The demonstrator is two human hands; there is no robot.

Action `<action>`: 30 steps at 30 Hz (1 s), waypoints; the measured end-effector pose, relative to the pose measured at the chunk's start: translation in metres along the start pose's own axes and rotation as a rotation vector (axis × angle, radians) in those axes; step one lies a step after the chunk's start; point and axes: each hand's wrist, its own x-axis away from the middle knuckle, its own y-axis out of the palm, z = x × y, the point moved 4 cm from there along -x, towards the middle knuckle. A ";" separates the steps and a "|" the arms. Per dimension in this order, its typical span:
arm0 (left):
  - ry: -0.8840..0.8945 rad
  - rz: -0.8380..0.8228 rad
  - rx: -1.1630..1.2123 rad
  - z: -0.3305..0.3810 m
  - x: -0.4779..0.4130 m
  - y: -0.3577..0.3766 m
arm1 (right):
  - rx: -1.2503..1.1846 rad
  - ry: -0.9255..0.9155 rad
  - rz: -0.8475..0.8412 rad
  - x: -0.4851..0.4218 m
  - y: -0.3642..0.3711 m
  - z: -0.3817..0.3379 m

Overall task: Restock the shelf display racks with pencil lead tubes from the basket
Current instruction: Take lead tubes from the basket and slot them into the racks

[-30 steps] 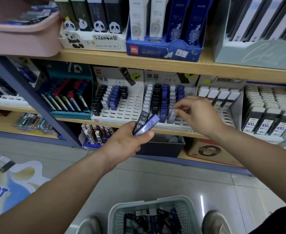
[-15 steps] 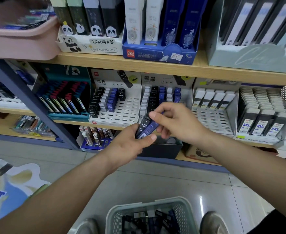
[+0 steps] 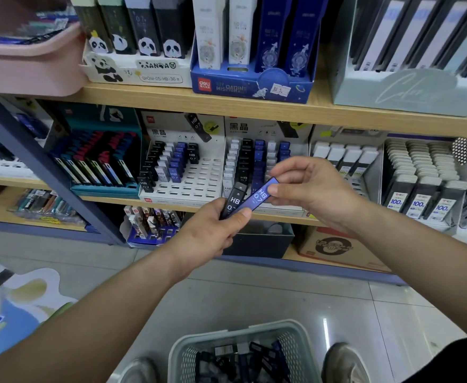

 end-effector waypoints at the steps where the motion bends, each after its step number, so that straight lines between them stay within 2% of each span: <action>1: -0.001 0.004 -0.003 0.000 0.000 0.001 | -0.014 -0.014 0.020 0.000 -0.003 -0.001; 5: -0.049 0.036 0.009 -0.001 -0.002 0.001 | 0.026 -0.102 0.136 -0.002 -0.023 -0.010; 10: -0.098 0.083 0.009 -0.007 -0.004 -0.003 | 0.533 -0.231 0.345 -0.008 -0.054 -0.008; 14: -0.077 0.083 -0.052 -0.011 -0.002 -0.004 | 0.692 -0.267 0.438 -0.025 -0.062 0.002; 17: -0.068 0.078 -0.073 -0.012 -0.002 -0.005 | 0.798 -0.264 0.443 -0.035 -0.062 0.011; 26: -0.054 0.075 -0.059 -0.011 -0.003 -0.010 | 0.880 -0.289 0.412 -0.041 -0.062 0.019; 30: -0.052 0.077 -0.060 -0.011 -0.003 -0.009 | 0.987 -0.378 0.365 -0.046 -0.053 0.017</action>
